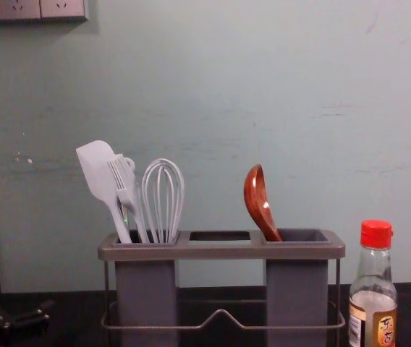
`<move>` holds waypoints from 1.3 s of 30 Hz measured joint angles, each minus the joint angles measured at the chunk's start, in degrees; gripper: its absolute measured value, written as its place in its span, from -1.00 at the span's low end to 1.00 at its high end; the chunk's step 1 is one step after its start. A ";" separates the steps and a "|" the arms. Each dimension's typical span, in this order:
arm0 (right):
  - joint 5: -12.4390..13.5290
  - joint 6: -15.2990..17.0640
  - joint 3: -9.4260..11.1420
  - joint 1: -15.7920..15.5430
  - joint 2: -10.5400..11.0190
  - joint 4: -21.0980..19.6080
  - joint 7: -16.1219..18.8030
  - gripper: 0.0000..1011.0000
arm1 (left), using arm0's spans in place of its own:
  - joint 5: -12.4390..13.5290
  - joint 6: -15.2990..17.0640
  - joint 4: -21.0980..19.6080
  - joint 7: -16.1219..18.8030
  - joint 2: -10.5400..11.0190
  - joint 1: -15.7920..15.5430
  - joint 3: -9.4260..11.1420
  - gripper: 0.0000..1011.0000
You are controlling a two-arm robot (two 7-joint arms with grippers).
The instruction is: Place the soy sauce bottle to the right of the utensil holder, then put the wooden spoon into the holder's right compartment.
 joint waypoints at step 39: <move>3.03 1.65 0.66 4.18 -6.80 13.09 7.06 0.99 | 0.00 0.00 0.00 0.00 0.00 0.00 0.00 0.99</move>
